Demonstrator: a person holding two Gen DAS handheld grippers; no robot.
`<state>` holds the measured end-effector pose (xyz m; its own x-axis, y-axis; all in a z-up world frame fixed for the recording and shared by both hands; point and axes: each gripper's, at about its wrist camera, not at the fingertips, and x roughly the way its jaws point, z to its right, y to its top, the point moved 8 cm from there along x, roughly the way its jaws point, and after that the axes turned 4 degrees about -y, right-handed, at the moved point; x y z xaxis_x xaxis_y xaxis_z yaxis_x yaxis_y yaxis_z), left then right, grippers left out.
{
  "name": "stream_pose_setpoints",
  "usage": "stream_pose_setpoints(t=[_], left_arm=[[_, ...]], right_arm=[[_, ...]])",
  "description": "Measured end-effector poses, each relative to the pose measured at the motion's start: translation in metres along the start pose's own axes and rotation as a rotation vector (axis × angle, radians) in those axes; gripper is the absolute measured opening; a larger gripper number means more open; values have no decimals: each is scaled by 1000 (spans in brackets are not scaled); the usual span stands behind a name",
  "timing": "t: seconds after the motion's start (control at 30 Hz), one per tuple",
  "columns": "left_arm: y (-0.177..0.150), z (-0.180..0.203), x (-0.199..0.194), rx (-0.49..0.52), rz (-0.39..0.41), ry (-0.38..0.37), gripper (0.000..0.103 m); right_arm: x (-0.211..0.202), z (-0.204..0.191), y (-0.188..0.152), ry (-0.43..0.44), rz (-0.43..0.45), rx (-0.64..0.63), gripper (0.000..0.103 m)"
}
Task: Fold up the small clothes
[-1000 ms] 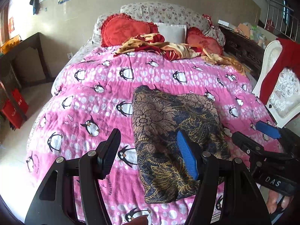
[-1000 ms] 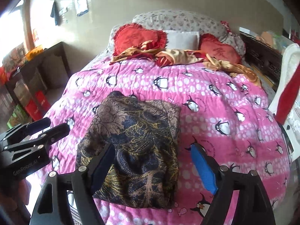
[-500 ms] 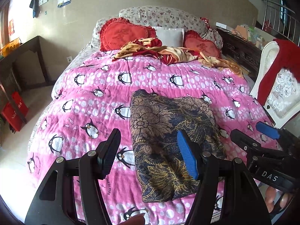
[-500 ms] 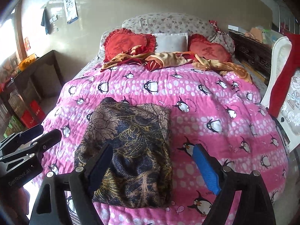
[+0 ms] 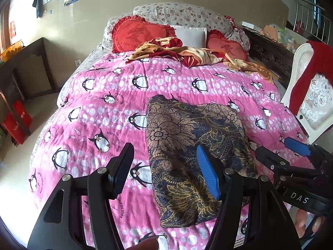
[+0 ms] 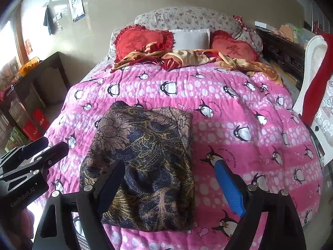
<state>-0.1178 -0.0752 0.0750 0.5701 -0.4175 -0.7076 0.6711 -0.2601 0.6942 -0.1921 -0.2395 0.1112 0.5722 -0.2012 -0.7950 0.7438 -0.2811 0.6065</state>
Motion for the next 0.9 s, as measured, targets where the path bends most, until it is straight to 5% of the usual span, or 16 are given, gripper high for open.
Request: stream_pose_setpoints(t=[0.9], left_arm=[[3,-12,31,-13,-55,-2,63]], right_arm=[[35,-10,4,-10,-73,-17,86]])
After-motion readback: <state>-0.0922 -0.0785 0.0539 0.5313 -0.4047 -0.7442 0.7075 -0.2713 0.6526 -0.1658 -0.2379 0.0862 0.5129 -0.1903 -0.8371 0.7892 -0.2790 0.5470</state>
